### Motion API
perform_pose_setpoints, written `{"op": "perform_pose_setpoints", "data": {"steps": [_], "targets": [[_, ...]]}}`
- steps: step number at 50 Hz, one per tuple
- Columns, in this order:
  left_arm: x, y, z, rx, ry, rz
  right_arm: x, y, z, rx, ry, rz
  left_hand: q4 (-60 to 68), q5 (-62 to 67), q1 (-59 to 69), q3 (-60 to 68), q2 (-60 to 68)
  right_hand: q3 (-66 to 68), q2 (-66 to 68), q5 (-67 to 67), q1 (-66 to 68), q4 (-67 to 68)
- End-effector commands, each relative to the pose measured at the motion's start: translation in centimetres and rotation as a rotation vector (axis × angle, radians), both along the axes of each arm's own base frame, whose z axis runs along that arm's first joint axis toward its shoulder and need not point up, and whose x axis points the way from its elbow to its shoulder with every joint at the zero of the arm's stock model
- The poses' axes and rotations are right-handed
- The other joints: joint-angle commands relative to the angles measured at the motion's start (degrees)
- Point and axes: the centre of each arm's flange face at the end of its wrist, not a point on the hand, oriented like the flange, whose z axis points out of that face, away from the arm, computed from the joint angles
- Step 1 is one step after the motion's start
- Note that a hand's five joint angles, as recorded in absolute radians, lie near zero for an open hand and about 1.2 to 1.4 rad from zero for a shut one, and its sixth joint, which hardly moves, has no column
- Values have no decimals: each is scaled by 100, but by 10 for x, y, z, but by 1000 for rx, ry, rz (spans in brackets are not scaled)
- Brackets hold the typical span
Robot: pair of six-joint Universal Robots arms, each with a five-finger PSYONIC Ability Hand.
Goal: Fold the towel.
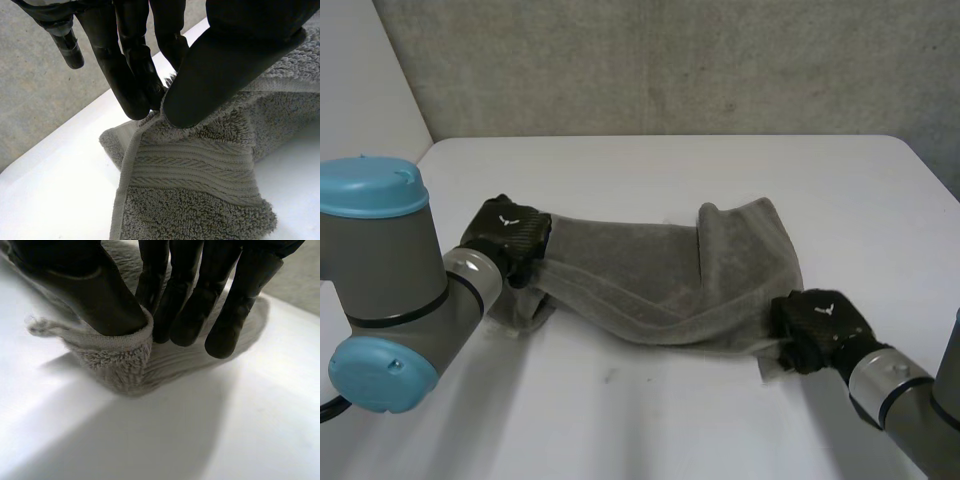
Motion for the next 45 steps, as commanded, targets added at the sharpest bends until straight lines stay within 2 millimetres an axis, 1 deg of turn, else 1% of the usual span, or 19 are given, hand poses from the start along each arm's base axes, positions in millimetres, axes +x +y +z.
{"op": "perform_pose_setpoints", "data": {"steps": [1, 3, 4, 6, 9, 11, 12, 14, 15, 17, 19, 20, 22, 27, 33, 37, 42, 44, 45], "targets": [[1, 2, -6, 17, -8, -1, -4, -17, 15, -101, 5, -54, 6979, 1175, 1158, 1034, 1024, 375, 452, 345, 385, 352], [2, 5, -9, 30, -14, -1, -4, -20, 31, -177, -12, -55, 6979, 1175, 1158, 1034, 1024, 375, 452, 345, 385, 352], [2, 5, -9, 30, -14, -1, -4, -20, 31, -177, -13, -55, 6979, 1175, 1158, 1034, 1024, 375, 452, 345, 385, 352], [4, 8, -14, 42, -20, -3, -7, -24, 47, -238, -23, -69, 6979, 1175, 1158, 1034, 1024, 375, 452, 345, 385, 352], [5, 9, -18, 47, -21, -4, -9, -26, 52, -258, -26, -75, 6979, 1175, 1158, 1034, 1024, 375, 452, 345, 385, 352], [5, 11, -24, 51, -19, -19, -13, -32, 64, -301, -24, -90, 6279, 474, 458, 334, 323, 375, 452, 345, 385, 352], [5, 12, -24, 51, -19, -19, -13, -32, 64, -301, -24, -90, 6275, 471, 454, 330, 320, 375, 452, 345, 385, 352], [6, 13, -29, 46, -19, -25, -19, -39, 74, -339, -18, -110, 5405, -399, -416, -540, -550, 375, 452, 345, 385, 352], [6, 13, -29, 46, -19, -25, -19, -39, 75, -339, -18, -110, 5400, -404, -421, -544, -555, 375, 452, 345, 385, 352], [6, 14, -31, 42, -17, -25, -24, -44, 77, -347, -13, -128, 4828, -976, -993, -1116, -1127, 375, 452, 345, 385, 352], [7, 14, -34, 32, -14, -24, -37, -55, 82, -363, -4, -168, 3991, -1813, -1830, -1954, -1964, 375, 452, 345, 385, 352], [7, 14, -34, 32, -14, -24, -37, -55, 82, -363, -4, -168, 3987, -1817, -1834, -1957, -1968, 375, 452, 345, 385, 352], [7, 16, -37, 26, -11, -24, -44, -60, 83, -353, -4, -176, 3400, -2404, -2421, -2544, -2555, 375, 452, 345, 385, 352], [12, 18, -39, 35, -14, -16, -52, -66, 78, -325, -6, -176, 3315, -2490, -2507, -2630, -2641, 375, 452, 345, 385, 352], [18, 25, -39, 46, -16, -9, -52, -69, 70, -296, -5, -174, 3264, -2540, -2557, -2681, -2691, 375, 452, 345, 385, 352], [25, 26, -38, 47, -16, 7, -52, -70, 70, -298, -5, -174, 3264, -2540, -2557, -2681, -2691, 375, 452, 345, 385, 352], [34, 21, -38, 43, -14, 43, -53, -70, 70, -298, -5, -176, 3449, -2355, -2372, -2496, -2506, 375, 452, 345, 385, 352], [36, 19, -39, 41, -12, 49, -53, -70, 71, -299, -5, -177, 3802, -2002, -2019, -2143, -2153, 375, 452, 345, 385, 352], [37, 18, -39, 41, -12, 55, -54, -71, 70, -298, -4, -180, 4285, -1519, -1536, -1660, -1670, 375, 452, 345, 385, 352]]}}
